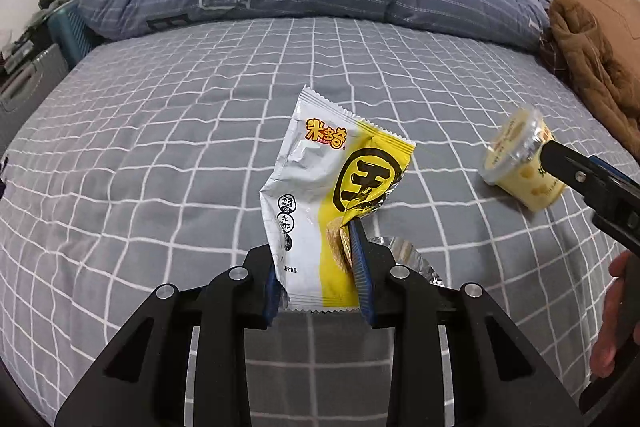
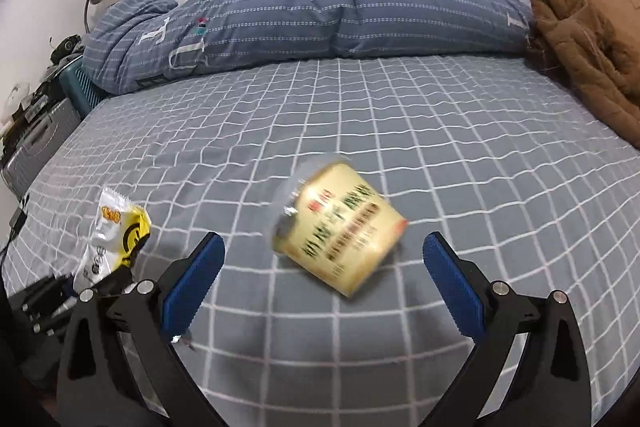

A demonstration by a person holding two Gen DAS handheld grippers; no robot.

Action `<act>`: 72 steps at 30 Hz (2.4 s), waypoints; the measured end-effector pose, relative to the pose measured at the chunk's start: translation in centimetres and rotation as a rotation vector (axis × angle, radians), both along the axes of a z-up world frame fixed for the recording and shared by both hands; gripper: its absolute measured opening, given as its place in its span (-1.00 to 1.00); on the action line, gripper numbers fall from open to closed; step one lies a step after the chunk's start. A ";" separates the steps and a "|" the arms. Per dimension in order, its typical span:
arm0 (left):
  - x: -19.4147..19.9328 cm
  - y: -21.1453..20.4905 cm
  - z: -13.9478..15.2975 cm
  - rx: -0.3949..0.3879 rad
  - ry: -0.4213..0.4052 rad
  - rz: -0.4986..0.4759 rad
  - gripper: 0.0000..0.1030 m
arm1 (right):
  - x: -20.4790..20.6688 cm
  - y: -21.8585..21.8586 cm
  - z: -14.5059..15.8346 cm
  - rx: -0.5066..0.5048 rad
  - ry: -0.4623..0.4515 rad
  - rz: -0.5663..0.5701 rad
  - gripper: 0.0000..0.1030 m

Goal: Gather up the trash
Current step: 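Grasp the yellow snack wrapper with the left tool while the right tool grasps the yellow yogurt cup, then lift the wrapper and cup and carry both over the floor bin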

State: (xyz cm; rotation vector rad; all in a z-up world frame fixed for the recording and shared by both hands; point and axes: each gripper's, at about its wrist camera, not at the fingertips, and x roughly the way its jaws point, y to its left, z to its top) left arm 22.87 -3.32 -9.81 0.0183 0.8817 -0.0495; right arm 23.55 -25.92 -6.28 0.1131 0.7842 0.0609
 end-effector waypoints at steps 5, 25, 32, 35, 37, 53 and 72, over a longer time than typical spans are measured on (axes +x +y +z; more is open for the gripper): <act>0.5 0.9 -0.3 -0.003 -0.001 0.014 -0.42 | 1.8 0.5 -1.3 0.008 0.047 -0.078 0.85; 0.5 1.5 -0.5 -0.020 0.000 0.003 -0.43 | 1.8 -0.6 -1.9 0.052 0.062 -0.080 0.40; -0.6 1.3 0.4 -0.043 -0.012 -0.006 -0.43 | -0.8 -0.5 -0.3 0.018 0.015 -0.044 0.39; -1.5 0.9 0.6 -0.048 -0.010 -0.020 -0.43 | -2.0 -0.7 -0.2 -0.005 0.015 -0.040 0.39; -2.1 0.8 0.8 -0.059 -0.013 -0.024 -0.43 | -2.7 -0.9 -0.3 -0.015 0.020 -0.042 0.39; -6.3 0.3 1.7 -0.108 -0.003 -0.032 -0.43 | -8.1 -2.1 0.9 -0.031 0.013 -0.038 0.39; -12.8 0.4 2.1 -0.098 -0.002 -0.047 -0.44 | -14.7 0.4 2.2 -0.098 -0.013 -0.006 0.39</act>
